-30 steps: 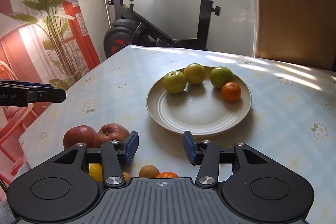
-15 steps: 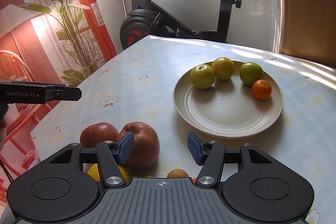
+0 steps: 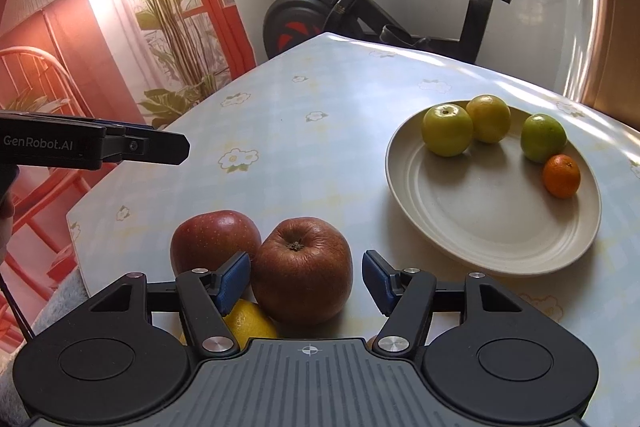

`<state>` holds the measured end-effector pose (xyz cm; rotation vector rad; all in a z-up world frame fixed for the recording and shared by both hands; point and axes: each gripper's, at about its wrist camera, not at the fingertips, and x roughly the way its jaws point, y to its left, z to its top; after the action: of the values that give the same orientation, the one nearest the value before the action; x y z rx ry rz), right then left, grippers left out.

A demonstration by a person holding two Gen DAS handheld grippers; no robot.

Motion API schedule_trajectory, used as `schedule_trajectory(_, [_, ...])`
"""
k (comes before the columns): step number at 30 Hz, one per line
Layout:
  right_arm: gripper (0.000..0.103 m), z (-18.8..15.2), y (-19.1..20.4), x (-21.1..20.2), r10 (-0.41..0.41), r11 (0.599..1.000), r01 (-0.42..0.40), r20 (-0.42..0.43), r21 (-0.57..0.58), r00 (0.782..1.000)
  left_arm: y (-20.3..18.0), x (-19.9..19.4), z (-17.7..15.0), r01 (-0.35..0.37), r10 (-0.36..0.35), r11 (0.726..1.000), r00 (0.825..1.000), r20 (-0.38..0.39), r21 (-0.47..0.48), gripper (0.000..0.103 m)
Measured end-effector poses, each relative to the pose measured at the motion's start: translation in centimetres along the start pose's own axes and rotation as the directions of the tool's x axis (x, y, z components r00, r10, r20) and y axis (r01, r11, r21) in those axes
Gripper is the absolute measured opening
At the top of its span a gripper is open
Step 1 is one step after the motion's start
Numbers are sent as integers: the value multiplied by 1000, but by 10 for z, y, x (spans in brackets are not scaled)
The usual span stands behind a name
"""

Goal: Organize fruits
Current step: 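Move the left tool down onto the large red apple beside the plate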

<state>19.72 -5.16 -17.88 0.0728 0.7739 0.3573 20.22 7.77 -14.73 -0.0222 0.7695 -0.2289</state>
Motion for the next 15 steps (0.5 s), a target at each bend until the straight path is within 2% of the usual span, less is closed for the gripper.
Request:
schedule_trajectory(10, [57, -2, -5, 13, 37, 999, -36, -44, 25, 998, 2, 1, 1, 15, -15, 1000, 1000, 6, -7, 57])
schedule_trajectory(15, [57, -3, -4, 10, 0, 1000, 0, -28, -15, 1000, 1, 2, 1, 23, -23, 1000, 1000, 4, -11, 57])
